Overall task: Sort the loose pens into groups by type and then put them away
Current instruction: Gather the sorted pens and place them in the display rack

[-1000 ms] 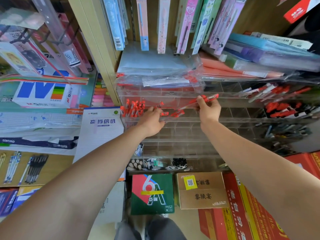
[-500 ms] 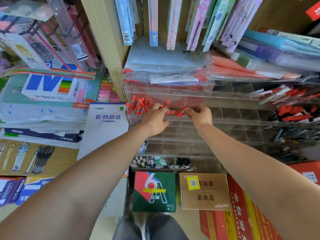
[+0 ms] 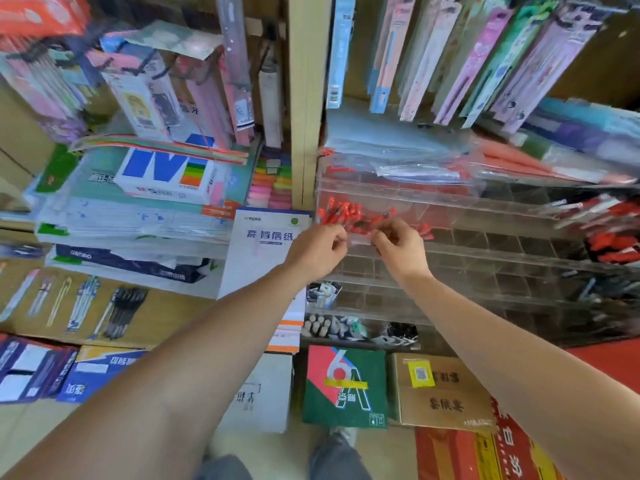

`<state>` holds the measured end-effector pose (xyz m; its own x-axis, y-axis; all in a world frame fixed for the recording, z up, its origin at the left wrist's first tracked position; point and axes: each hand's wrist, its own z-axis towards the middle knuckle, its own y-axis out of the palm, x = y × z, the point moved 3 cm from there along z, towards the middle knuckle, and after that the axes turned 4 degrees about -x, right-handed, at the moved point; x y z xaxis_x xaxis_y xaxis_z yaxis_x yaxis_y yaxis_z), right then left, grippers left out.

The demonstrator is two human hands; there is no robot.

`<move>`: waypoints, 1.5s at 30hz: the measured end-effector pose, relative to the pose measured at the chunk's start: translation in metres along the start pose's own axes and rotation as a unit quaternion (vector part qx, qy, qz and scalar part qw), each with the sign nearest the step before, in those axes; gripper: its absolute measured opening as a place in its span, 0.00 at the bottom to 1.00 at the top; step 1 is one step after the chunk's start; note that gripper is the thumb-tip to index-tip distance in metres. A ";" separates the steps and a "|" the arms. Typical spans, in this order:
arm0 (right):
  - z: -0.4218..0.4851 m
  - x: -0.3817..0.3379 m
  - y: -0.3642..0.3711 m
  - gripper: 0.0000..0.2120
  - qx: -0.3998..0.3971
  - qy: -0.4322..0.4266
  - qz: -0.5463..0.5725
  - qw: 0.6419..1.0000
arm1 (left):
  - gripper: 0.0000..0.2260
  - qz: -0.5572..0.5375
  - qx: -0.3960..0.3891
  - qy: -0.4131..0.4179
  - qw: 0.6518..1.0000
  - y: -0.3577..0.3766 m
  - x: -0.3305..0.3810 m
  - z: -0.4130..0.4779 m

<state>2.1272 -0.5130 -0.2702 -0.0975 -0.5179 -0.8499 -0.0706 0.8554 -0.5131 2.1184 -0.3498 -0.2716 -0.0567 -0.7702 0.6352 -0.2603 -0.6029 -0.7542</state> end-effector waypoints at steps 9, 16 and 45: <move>-0.059 -0.089 0.219 0.07 -0.077 -0.020 0.021 0.997 | 0.07 -0.003 -0.013 -0.069 0.998 -0.077 -0.187 -0.109; -0.088 -0.110 0.388 0.07 -0.145 0.024 -0.002 0.989 | 0.08 -0.002 -0.049 -0.141 0.989 -0.113 -0.345 -0.185; -0.023 0.030 0.679 0.09 -0.309 0.215 -0.127 0.918 | 0.14 -0.066 -0.109 -0.365 0.922 -0.033 -0.660 -0.165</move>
<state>2.0532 0.0521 -0.6408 -0.3740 -0.7691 -0.5182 -0.6817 0.6069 -0.4086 2.0050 0.2126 -0.6386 0.6328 -0.6755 0.3785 -0.4099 -0.7070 -0.5764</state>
